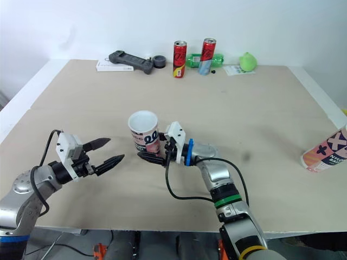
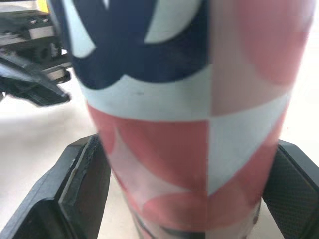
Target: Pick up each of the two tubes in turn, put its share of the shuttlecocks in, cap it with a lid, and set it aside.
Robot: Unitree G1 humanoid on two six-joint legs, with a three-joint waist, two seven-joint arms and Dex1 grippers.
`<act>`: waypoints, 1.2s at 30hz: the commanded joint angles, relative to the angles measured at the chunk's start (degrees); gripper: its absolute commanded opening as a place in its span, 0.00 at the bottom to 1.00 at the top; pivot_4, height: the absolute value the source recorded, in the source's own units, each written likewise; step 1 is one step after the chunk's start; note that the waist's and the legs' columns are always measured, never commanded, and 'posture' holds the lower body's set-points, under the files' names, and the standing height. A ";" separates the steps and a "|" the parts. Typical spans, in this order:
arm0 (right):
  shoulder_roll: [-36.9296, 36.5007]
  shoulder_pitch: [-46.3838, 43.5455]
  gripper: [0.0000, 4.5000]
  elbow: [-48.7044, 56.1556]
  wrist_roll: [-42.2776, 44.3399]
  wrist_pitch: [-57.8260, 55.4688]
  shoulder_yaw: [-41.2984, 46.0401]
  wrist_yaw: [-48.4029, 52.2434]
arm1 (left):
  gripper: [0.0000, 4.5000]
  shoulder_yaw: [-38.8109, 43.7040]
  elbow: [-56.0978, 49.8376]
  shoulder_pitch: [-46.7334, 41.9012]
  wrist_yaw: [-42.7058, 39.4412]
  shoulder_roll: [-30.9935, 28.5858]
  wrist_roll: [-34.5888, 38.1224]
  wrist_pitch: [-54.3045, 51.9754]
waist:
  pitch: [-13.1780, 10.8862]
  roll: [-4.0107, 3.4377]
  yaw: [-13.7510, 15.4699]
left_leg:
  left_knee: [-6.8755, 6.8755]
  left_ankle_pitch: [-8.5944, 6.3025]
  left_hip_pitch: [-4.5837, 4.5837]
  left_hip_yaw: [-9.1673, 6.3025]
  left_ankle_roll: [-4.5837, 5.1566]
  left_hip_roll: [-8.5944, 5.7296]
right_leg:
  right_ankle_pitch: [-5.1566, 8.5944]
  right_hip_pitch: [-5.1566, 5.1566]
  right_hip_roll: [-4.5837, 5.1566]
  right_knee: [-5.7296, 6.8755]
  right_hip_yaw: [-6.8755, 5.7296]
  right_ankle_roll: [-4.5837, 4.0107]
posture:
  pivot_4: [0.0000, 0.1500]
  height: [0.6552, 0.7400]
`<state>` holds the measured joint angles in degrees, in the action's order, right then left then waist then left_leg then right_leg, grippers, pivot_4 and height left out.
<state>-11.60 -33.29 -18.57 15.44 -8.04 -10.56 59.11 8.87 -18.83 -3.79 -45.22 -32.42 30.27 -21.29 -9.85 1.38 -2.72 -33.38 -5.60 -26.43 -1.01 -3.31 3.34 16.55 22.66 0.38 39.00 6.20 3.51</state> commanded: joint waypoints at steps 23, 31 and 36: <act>-5.25 16.88 0.55 23.93 0.54 -5.72 26.40 -35.00 | 1.00 -14.55 7.04 -17.13 -0.97 9.14 -4.79 1.08 | -0.02 0.04 1.25 | -0.09 0.03 -0.18 0.05 0.00 -0.22 | 0.01 0.06 0.08 -0.02 0.14 0.21 | 1.00 1.00; -6.99 16.78 0.55 16.94 -3.25 -1.75 36.44 -51.30 | 1.00 -22.27 26.09 -31.99 -3.92 21.70 -11.49 10.26 | -0.02 -0.04 -0.08 | -0.06 0.08 -0.21 0.04 0.09 -0.33 | -0.18 0.12 0.04 0.03 0.30 0.53 | 1.00 1.00; -9.34 13.29 0.55 7.78 -3.77 1.34 39.60 -56.52 | 1.00 -22.08 29.34 -34.68 -4.60 24.48 -12.30 11.96 | 0.00 -0.20 -0.17 | -0.03 0.10 -0.20 -0.01 0.12 -0.33 | -0.18 0.11 -0.02 0.04 0.31 0.53 | 1.00 1.00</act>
<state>-19.14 -18.69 -10.41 12.04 -9.09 27.13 4.41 -13.76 10.68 -37.97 -49.36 -7.94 18.41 -10.96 -9.85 1.18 -2.89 -33.41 -5.50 -26.64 -1.03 -3.19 2.98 16.38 22.74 0.37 39.05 6.51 4.05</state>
